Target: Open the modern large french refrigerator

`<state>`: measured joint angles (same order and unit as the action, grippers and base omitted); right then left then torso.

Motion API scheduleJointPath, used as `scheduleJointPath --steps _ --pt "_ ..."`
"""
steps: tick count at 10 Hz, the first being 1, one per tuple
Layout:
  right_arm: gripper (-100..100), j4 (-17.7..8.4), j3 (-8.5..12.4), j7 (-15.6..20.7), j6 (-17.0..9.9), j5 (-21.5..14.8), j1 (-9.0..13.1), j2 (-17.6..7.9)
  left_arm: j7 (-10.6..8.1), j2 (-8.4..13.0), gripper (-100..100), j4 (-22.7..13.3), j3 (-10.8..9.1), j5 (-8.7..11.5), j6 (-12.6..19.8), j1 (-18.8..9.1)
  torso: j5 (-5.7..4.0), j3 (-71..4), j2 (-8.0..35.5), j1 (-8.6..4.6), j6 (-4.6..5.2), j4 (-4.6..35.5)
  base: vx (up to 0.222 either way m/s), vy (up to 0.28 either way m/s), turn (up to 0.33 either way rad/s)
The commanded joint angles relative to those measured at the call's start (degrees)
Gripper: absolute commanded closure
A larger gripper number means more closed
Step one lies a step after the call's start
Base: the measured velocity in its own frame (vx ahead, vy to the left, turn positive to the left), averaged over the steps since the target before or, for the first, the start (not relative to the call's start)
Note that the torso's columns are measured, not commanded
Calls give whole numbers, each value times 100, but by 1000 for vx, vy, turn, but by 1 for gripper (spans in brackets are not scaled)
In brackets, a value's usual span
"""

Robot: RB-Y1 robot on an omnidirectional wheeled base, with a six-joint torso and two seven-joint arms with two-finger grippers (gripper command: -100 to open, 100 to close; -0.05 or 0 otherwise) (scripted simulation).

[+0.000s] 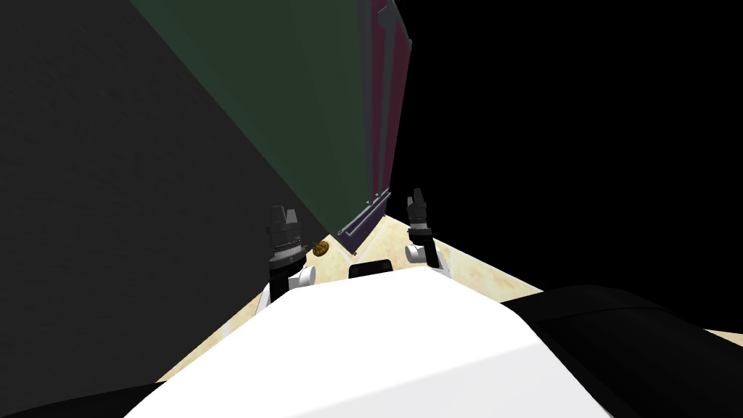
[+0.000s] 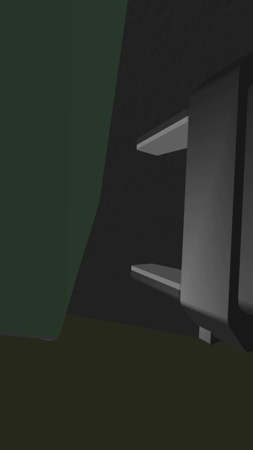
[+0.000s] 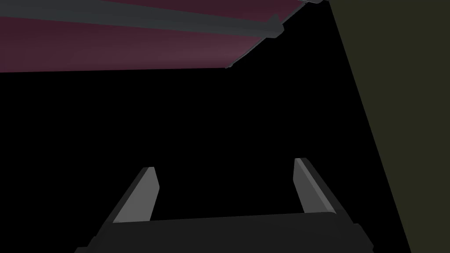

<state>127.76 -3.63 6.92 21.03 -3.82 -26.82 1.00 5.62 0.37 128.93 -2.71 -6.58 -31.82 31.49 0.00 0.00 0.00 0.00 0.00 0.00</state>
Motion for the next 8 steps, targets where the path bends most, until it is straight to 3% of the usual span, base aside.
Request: scheduleJointPath --steps 1,8 --pt "0 0 0 0 0 0 0 0 0 0 0 0 0 0 0 0 0 -467 232 0 0 235 0 0 0" --pt "0 2 0 0 1 0 0 0 0 0 0 2 0 0 -1 0 0 -6227 3116 0 0 3114 0 0 0"
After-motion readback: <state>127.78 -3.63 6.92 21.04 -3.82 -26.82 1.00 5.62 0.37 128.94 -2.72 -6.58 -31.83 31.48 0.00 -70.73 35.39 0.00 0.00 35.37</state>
